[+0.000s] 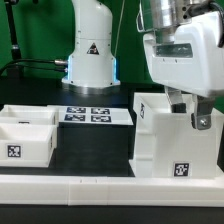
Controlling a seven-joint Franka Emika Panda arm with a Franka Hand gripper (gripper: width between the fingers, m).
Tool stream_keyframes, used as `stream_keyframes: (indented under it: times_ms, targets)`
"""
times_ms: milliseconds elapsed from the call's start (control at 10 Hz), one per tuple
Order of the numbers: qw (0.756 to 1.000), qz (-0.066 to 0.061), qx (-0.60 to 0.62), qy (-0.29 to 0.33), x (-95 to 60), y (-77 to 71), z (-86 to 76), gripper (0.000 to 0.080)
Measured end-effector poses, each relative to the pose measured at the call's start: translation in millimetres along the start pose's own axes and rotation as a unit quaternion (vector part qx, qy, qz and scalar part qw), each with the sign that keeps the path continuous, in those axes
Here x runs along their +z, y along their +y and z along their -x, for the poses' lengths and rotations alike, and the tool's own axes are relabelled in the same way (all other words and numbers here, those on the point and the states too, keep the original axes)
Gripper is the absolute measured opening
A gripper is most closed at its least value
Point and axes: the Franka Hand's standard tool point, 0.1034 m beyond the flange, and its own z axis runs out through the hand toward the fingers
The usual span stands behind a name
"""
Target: Assemble drawer
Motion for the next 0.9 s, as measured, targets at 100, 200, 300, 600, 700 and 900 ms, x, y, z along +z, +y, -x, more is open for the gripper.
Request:
stream_keyframes:
  times_ms: [100,200,300,600,700,900]
  targets:
    - [0.999,0.0,-0.032,-0.001,-5.1,3.5,1.8,0.0643]
    - [0.997,-0.001,-0.079,0.0,-12.8,9.2,1.5,0.0643]
    - [0.993,-0.002,-0.119,-0.001,-23.2,17.3,-1.0,0.0649]
    - [0.982,-0.008,-0.19,-0.001,-44.0,45.8,-18.2,0.0649]
    - [0.981,-0.008,-0.192,-0.002,-42.4,44.9,-16.3,0.0649]
    - [0.964,0.0,-0.266,-0.002,-39.7,47.5,-18.3,0.0649]
